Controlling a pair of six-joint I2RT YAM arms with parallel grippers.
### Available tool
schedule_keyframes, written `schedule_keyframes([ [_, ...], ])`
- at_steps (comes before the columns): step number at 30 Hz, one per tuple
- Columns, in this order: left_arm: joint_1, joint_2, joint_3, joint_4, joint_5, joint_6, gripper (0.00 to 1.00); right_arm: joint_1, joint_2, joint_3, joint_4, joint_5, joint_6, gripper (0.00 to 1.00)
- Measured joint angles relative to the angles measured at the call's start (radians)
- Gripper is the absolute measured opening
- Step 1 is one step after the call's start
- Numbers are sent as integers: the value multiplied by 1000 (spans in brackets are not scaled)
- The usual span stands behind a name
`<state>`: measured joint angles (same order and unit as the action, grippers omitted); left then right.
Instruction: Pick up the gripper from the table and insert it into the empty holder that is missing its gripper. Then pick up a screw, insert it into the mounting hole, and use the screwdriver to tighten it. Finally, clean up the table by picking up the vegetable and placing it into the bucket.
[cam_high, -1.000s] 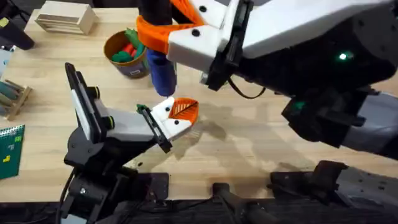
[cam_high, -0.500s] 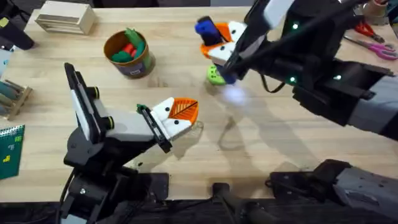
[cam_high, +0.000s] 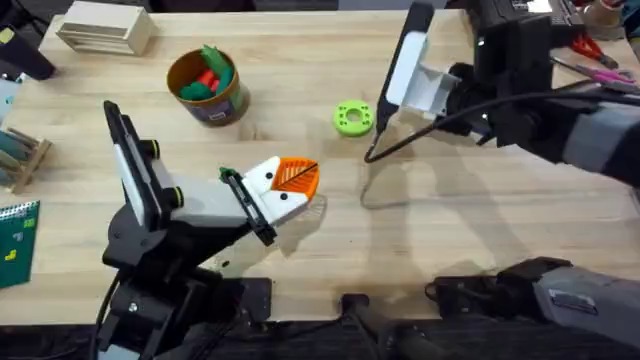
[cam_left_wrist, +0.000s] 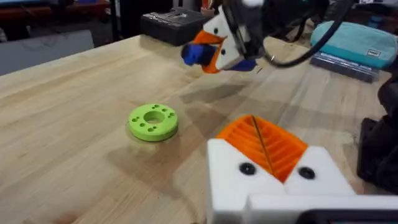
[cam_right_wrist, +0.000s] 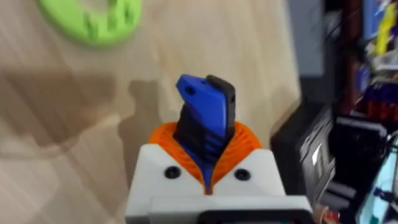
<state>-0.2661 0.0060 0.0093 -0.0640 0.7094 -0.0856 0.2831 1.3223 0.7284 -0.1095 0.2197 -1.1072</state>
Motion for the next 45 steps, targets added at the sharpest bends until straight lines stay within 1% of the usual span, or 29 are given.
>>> schedule_keyframes([
  [1, 0, 0, 0, 0, 0, 0, 7, -14, 17, 0, -9, 9, -17, 30],
  [2, 0, 0, 0, 0, 0, 0, 7, -36, 66, 0, -46, 28, -52, 30],
  [8, 0, 0, 0, 0, 0, 0, 7, -31, 170, 2, -109, 35, -79, 30],
  [9, 0, 0, 0, 0, 0, 0, 7, -26, 173, 7, -112, 40, -80, 48],
  [10, 0, 0, 0, 0, 0, 0, 7, -21, 176, 12, -119, 46, -80, 161],
  [11, 0, 0, 0, 0, 0, 0, 7, -15, 176, 18, -123, 54, -83, 315],
  [12, 0, 0, 0, 0, 0, 0, 7, -10, 178, 23, -128, 61, -83, 445],
  [15, 0, 0, 0, 0, 0, 0, 7, 13, 180, 37, -121, 91, -69, 879],
  [16, 0, 0, 0, 0, 0, 0, 7, 23, 180, 45, -122, 99, -56, 955],
  [18, 0, 0, 0, 0, 0, 0, 7, 50, 180, 47, -128, 111, -3, 980],
  [22, 0, 0, 0, 0, 0, 0, 7, 116, 178, 50, -144, 124, 155, 980],
  [26, 0, 0, 0, 0, 0, 0, 7, 182, 164, 71, -220, 102, 319, 984],
  [27, 0, 0, 0, 0, 0, 5, 91, 213, 146, 108, -286, 85, 415, 985],
  [28, 0, 0, 0, 0, -1, 5, 224, 219, 134, 126, -304, 82, 446, 985],
  [30, 0, 0, 0, 0, -1, 6, 521, 227, 103, 165, -330, 77, 501, 985],
  [32, 0, 0, 0, 0, -2, 6, 859, 233, 61, 208, -339, 75, 561, 985],
  [33, 0, 0, 0, 0, -2, 3, 947, 234, 39, 225, -339, 74, 589, 985],
  [35, 0, 0, 0, 0, -2, 3, 983, 234, -5, 253, -339, 71, 646, 985],
  [39, 0, 0, 0, 0, -10, 4, 985, 234, -89, 270, -337, 70, 743, 985],
  [43, 0, 0, 0, 12, -53, 3, 985, 234, -141, 270, -340, 70, 828, 987],
  [45, 0, 0, 6, 7, -95, 3, 987, 234, -149, 270, -340, 70, 868, 987],
])
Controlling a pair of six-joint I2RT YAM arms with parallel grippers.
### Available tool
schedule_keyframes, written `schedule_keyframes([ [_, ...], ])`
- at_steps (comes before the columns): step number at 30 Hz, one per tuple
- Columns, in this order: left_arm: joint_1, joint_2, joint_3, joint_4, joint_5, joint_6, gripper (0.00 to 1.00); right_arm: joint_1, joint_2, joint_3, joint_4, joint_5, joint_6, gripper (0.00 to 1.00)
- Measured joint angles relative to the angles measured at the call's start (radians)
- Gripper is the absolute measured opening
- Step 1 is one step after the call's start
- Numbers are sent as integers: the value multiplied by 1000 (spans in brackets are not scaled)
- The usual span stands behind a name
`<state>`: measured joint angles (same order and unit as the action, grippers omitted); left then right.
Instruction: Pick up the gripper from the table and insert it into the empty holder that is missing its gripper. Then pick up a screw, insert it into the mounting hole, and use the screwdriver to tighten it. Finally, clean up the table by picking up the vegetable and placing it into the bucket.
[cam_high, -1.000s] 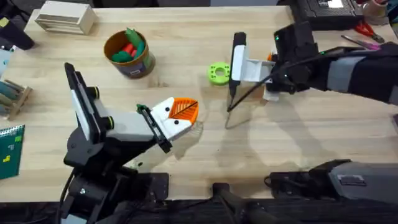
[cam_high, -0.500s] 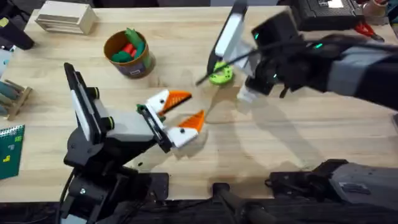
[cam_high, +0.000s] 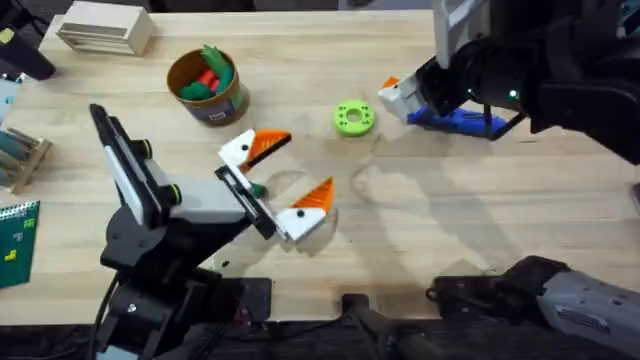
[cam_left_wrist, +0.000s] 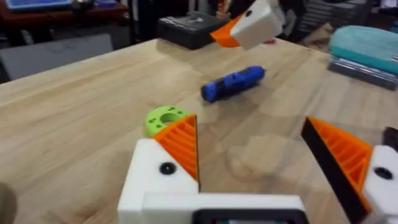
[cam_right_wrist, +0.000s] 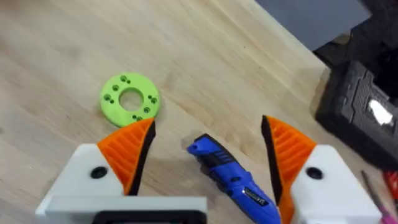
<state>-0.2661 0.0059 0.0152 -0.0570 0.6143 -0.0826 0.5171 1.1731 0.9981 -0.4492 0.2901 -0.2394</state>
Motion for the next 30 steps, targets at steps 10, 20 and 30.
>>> schedule_keyframes([
  [10, 0, 175, 366, -468, -475, -134, 987, 0, 0, 0, 0, 0, 98, 987],
  [20, 0, 566, 553, -551, -633, -225, 988, -13, 0, 0, 0, 0, 82, 986],
  [30, 26, 731, 553, -623, -716, -676, 987, -13, 0, 0, -12, 0, 67, 989],
])
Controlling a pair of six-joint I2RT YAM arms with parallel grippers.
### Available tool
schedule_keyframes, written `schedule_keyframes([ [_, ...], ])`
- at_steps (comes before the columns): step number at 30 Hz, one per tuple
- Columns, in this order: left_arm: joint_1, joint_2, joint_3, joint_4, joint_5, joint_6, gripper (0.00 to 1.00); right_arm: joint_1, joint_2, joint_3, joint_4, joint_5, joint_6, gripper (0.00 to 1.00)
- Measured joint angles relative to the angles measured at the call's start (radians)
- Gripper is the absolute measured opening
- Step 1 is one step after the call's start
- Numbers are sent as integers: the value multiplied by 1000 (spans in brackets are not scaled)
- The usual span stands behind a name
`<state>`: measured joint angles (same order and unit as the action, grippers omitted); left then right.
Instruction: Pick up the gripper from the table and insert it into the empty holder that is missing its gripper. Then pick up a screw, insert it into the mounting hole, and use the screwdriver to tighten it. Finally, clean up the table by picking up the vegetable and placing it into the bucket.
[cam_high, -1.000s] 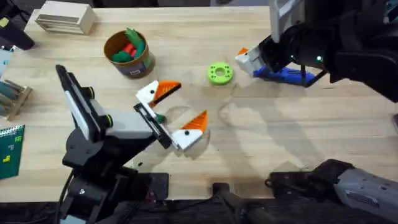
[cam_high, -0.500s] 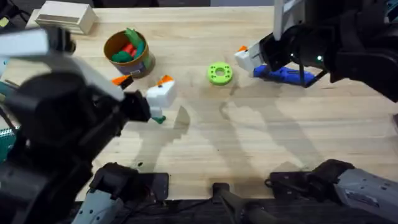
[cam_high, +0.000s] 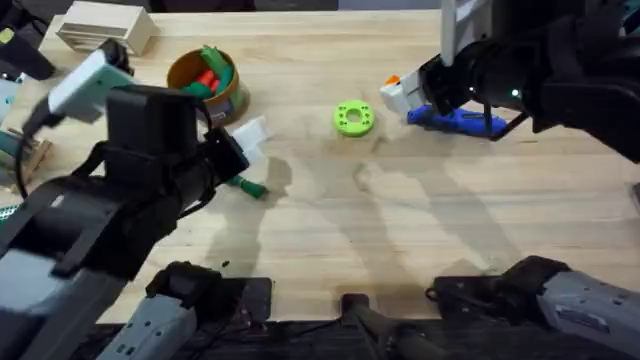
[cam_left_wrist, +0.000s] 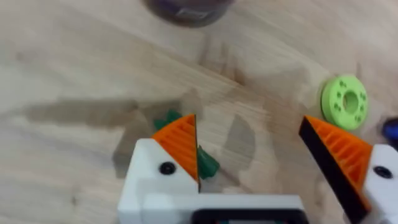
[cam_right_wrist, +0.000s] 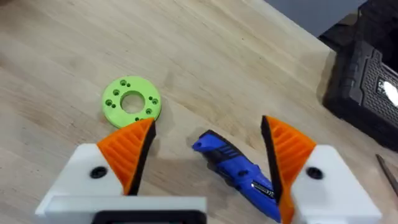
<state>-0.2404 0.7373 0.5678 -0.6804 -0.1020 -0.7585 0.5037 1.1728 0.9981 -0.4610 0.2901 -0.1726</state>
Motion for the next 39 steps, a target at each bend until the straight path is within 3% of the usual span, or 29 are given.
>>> schedule_keyframes([
  [5, 2, 101, 0, -27, -3, -151, 987, 0, 0, 0, 0, 0, -16, 990],
  [11, 2, 241, 0, -27, -20, -214, 988, 0, 0, 0, 0, 0, -30, 990],
  [12, 2, 334, 0, -6, -44, -238, 946, 0, 0, 0, 0, 0, -37, 988],
  [19, 2, 375, 0, -4, -45, -246, 517, 0, 0, 0, 0, 0, -37, 989],
  [25, 2, 394, 0, -11, -45, -248, 471, 0, 0, 0, 0, 0, -37, 990],
  [26, 2, 409, 1, -13, -48, -252, 423, 0, 0, 0, 0, 0, -37, 990],
  [29, 3, 421, 3, -5, -48, -253, 51, 0, 0, 0, 0, 0, -37, 990],
  [34, 3, 423, 33, -27, -43, -252, 21, 0, 0, 0, 0, 0, -37, 990],
  [39, 3, 432, 187, -69, -47, -234, 20, 0, 0, 0, 3, 0, -44, 990],
])
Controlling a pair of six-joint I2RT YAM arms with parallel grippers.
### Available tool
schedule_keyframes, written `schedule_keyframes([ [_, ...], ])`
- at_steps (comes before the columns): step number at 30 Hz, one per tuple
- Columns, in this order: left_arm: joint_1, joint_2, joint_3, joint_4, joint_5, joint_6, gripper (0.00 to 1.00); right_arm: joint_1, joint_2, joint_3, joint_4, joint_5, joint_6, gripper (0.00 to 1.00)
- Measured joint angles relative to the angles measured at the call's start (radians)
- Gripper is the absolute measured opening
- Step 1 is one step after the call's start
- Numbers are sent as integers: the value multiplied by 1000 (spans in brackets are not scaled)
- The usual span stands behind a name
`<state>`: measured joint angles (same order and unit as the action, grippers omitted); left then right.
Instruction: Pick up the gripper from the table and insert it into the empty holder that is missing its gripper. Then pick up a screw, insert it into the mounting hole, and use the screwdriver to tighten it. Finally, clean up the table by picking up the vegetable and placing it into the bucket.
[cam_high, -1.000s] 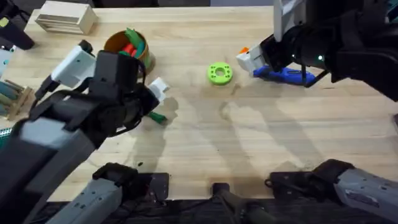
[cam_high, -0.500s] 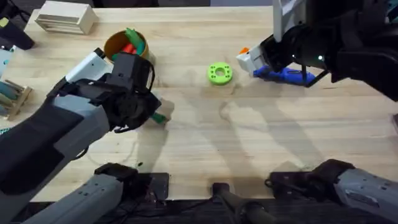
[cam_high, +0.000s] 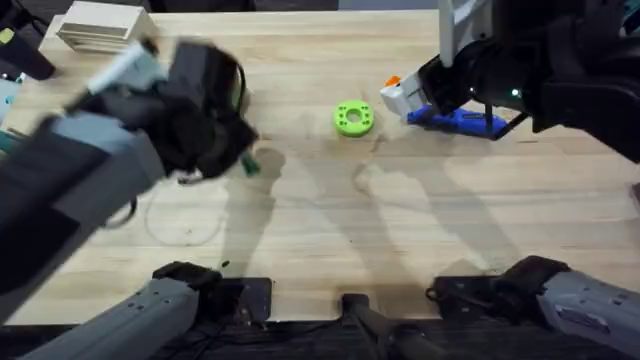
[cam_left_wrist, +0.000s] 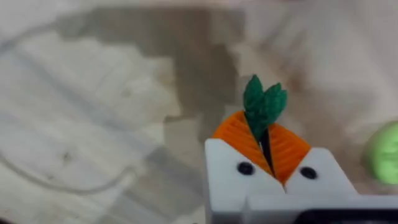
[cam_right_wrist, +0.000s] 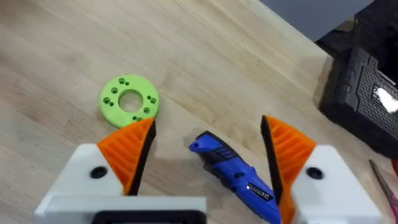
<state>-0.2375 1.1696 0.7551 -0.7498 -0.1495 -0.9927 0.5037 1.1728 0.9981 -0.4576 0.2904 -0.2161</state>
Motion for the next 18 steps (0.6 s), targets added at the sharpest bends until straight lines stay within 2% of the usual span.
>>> schedule_keyframes([
  [2, 0, 1, 83, 5, -22, 27, 20, 0, 0, 0, 0, 0, -5, 990],
  [5, 2, 1, 183, 41, -100, 79, 20, 0, 0, 0, 0, 0, -12, 990],
  [6, 29, 1, 229, 141, -168, 162, 20, 0, 0, 0, 0, 0, -17, 990],
  [10, 106, 3, 234, 252, -211, 249, 20, 0, 0, 0, 0, 0, -17, 990],
  [13, 164, 34, 234, 315, -213, 279, 20, 0, 0, 0, 0, 0, -17, 990],
  [18, 227, 143, 234, 405, -210, 299, 20, 0, 0, 0, 0, 0, -17, 990],
])
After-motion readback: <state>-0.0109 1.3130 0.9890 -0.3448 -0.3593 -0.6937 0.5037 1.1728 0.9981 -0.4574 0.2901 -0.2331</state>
